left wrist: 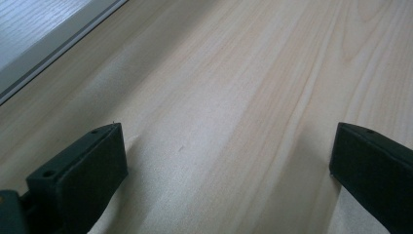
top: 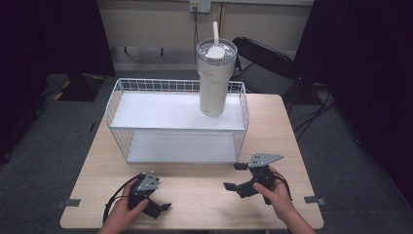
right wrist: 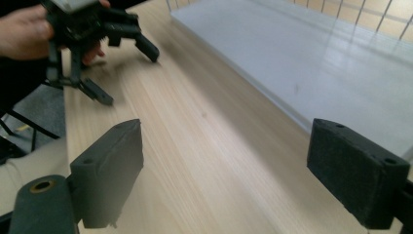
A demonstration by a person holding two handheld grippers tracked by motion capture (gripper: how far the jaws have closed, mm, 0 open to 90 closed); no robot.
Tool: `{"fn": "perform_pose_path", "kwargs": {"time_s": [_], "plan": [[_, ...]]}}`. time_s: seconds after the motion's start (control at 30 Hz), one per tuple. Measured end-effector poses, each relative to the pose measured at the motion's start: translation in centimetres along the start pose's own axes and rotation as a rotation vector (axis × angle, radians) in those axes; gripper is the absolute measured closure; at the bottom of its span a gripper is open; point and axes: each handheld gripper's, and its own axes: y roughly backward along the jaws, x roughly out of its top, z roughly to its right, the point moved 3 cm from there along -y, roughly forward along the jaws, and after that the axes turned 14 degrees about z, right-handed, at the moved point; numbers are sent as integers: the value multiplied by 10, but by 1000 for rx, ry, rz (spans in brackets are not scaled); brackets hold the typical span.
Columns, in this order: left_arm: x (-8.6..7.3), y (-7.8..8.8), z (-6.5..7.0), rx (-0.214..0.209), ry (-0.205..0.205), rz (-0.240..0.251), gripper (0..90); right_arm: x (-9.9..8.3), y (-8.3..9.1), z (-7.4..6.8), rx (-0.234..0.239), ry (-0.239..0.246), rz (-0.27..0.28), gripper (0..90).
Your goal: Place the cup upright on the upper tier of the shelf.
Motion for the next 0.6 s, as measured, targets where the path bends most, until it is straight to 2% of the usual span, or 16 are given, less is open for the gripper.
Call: {"fn": "perform_pose_path", "kwargs": {"time_s": [0.03, 0.2, 0.23, 0.3, 0.6], "plan": [[0, 0, 0, 0, 0, 0, 0, -9, -1, 2, -8, 13, -24, 131], [0, 0, 0, 0, 0, 0, 0, -32, -4, 8, -27, 32, -70, 132], [0, 0, 0, 0, 0, 0, 0, -32, -4, 8, -27, 32, -70, 132], [0, 0, 0, 0, 0, 0, 0, -44, -5, 11, -31, 21, -84, 132], [0, 0, 0, 0, 0, 0, 0, -57, -6, 14, -52, 70, -146, 134]]}}
